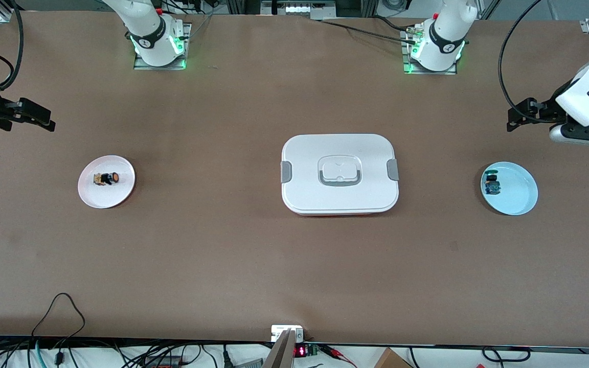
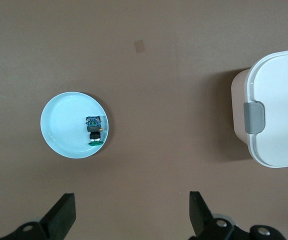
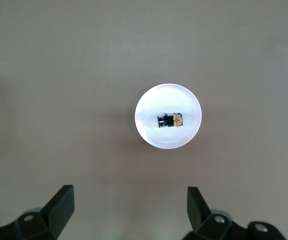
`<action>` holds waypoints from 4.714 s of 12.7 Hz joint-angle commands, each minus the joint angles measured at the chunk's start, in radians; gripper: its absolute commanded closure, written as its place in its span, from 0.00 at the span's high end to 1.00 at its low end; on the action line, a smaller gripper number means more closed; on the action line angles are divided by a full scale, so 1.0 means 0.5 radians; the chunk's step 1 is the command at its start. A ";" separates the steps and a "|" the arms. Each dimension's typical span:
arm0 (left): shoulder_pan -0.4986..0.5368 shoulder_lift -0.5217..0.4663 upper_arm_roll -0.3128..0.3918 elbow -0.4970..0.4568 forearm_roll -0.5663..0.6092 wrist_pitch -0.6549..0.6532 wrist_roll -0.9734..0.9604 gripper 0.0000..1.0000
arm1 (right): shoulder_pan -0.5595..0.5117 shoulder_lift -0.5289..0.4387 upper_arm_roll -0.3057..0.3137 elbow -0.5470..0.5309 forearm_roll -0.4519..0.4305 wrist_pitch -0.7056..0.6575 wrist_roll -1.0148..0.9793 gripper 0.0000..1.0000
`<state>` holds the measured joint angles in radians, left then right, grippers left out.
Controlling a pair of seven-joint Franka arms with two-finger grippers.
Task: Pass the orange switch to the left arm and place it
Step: 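Move the right gripper toward the orange switch on the white dish, then lower the right gripper around the orange switch, then close the right gripper on the orange switch and lift it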
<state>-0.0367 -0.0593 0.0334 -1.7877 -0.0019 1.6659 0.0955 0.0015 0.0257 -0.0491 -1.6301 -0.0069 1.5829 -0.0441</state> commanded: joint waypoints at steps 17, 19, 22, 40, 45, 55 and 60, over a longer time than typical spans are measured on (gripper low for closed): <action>0.006 -0.032 -0.009 -0.017 -0.024 -0.015 -0.019 1.00 | -0.101 0.357 0.000 -0.519 -0.081 0.813 -0.016 1.00; 0.006 -0.032 -0.009 -0.014 -0.024 -0.015 -0.022 1.00 | -0.116 0.411 -0.003 -0.608 -0.081 0.948 -0.132 1.00; 0.006 -0.032 -0.009 -0.014 -0.024 -0.015 -0.022 1.00 | -0.165 0.501 -0.003 -0.761 -0.081 1.181 -0.289 1.00; 0.006 -0.032 -0.005 -0.014 -0.024 -0.015 -0.022 1.00 | -0.261 0.811 0.000 -0.980 0.081 1.675 -0.535 1.00; 0.006 -0.032 -0.005 -0.014 -0.024 -0.015 -0.022 1.00 | -0.248 0.857 -0.003 -0.998 0.045 1.770 -0.535 1.00; 0.006 -0.035 -0.009 -0.014 -0.024 -0.018 -0.022 1.00 | -0.258 0.796 0.000 -1.081 0.035 1.743 -0.709 0.09; 0.006 -0.032 -0.009 -0.014 -0.024 -0.024 -0.022 1.00 | -0.245 0.590 0.095 -0.876 0.063 1.314 -0.713 0.08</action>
<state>-0.0367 -0.0593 0.0331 -1.7877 -0.0019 1.6633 0.0955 -0.1221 0.3887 -0.0193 -2.1090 0.0174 2.3361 -0.3804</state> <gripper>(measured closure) 0.000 0.282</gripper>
